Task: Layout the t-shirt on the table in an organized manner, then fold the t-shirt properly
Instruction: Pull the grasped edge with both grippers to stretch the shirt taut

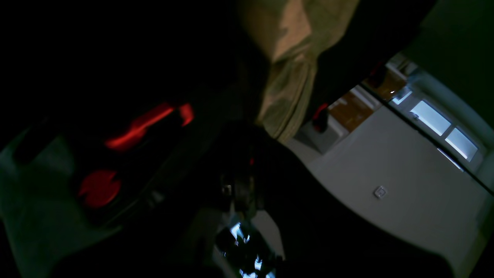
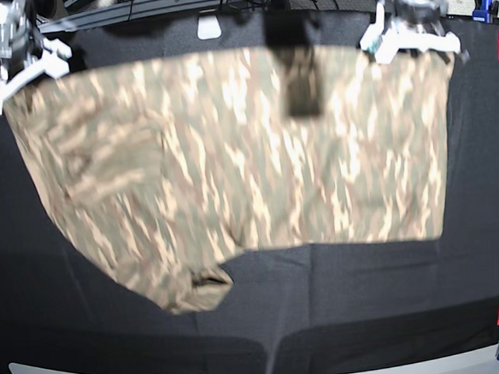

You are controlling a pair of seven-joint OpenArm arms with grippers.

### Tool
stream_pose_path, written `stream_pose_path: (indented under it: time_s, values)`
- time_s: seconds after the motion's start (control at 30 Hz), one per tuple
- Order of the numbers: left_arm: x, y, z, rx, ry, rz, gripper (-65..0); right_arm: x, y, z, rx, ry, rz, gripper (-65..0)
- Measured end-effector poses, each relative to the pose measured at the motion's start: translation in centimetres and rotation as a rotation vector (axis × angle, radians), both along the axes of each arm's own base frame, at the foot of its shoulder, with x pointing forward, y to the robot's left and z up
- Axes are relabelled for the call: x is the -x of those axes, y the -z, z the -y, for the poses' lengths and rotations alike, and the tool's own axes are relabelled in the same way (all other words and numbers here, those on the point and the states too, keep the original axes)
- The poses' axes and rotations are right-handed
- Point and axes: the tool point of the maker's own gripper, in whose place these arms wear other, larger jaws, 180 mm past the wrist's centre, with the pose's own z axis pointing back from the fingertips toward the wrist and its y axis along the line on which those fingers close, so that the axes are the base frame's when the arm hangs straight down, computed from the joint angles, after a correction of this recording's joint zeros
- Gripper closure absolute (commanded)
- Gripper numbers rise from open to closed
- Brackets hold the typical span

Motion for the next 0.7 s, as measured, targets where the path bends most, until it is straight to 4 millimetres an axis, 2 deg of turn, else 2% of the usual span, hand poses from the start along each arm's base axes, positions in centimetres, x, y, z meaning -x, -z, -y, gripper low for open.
stream_pose_path:
  time_s: [0.17,0.43,0.7]
  values:
    - [1.0,0.4,-0.1,-0.003,-0.003,-0.028,0.0,2.5,0.6,0.2,0.012,0.006,-0.063,0.0]
    - [2.2,0.7,-0.6,-0.024,-0.029,-0.067,0.0,4.9,0.6,-0.5,0.026,-0.025,-0.115,0.0]
    - [3.7,1.0,-1.2,-0.047,-0.053,-0.113,0.0,4.4,-0.1,-1.5,0.008,-0.026,-0.095,0.0]
